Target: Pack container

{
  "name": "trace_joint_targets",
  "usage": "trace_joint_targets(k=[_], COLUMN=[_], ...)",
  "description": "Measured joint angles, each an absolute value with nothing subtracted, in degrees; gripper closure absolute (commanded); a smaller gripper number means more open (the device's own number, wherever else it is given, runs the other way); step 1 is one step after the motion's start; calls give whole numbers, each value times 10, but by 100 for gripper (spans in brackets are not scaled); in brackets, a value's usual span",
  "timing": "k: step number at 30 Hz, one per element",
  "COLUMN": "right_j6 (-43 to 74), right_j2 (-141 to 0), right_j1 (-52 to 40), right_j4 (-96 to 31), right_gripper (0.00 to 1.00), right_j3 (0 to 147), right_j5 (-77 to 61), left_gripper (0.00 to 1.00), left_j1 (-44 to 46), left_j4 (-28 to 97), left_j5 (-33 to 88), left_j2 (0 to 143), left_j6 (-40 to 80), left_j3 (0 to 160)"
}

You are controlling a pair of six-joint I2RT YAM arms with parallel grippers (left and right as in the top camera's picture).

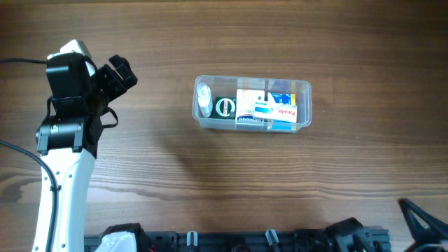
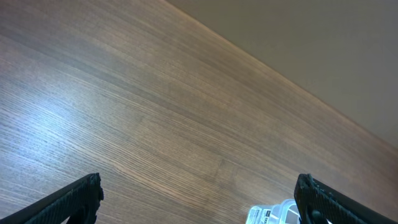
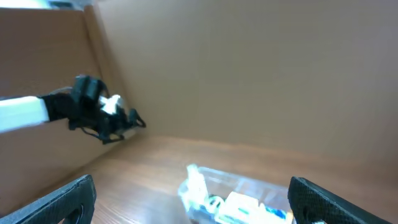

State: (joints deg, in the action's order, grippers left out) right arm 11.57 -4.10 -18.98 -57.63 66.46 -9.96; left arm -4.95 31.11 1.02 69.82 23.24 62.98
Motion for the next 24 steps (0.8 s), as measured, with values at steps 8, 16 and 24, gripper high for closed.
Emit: trace_joint_targets(k=[8,16,24], right_j6=[141,149,175], right_j2=[-41,-41,-27], right_j1=[-190,-190,-156], right_j4=[-508,-121,87], right_gripper=[0,0,0], right_j3=[592,247,42], right_j5=[-46,-10,-10], left_gripper=[0,0,0], left_j1=[-50,-50,-50], left_j4=[311,311,311], left_j5=[10,10,10], left_j2=[698,698,699], left_j6=[232,232,232], left_j3=[630,630,630])
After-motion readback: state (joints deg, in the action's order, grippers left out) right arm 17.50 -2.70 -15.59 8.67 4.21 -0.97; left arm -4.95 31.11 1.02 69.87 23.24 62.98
